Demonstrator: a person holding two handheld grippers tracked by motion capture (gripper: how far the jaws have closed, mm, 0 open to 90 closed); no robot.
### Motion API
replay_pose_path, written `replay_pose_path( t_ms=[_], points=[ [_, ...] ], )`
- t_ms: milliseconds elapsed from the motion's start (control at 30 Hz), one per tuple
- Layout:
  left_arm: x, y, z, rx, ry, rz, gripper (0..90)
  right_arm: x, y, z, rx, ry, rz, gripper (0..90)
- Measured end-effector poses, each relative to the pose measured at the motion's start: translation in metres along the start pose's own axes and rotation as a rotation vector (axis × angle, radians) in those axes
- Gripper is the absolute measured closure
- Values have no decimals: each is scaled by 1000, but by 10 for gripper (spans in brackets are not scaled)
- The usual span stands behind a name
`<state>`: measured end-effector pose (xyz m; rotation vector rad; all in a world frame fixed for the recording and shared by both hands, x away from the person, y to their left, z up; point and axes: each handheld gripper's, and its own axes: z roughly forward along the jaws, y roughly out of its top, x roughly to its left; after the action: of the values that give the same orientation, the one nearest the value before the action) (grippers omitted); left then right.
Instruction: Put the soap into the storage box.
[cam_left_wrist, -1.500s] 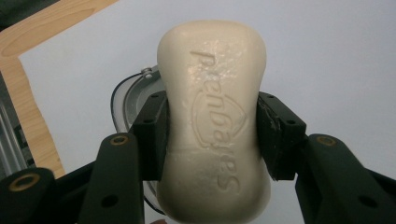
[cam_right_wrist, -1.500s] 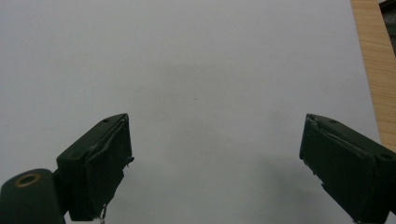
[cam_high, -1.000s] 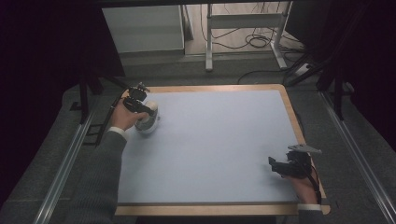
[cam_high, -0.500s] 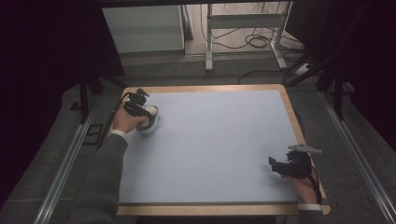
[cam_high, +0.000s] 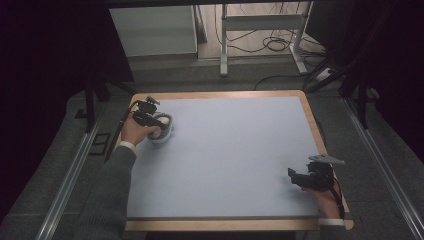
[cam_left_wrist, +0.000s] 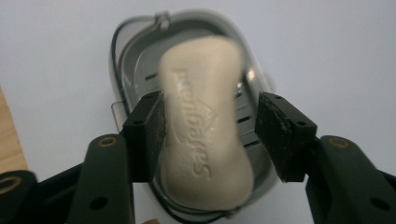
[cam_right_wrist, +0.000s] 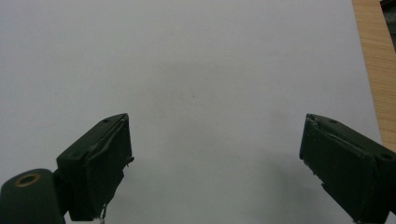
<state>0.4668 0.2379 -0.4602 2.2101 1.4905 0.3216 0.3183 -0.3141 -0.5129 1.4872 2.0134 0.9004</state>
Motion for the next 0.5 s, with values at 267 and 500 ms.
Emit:
replay_pose_path(
  t_ms=[267, 500],
  points=[
    [-9, -8, -30, -101, -1, 30, 333, 1, 0, -1, -2, 2, -2, 89],
    [-30, -37, -40, -172, -58, 98, 306, 1, 0, -1, -1, 4, -2, 89]
  ],
)
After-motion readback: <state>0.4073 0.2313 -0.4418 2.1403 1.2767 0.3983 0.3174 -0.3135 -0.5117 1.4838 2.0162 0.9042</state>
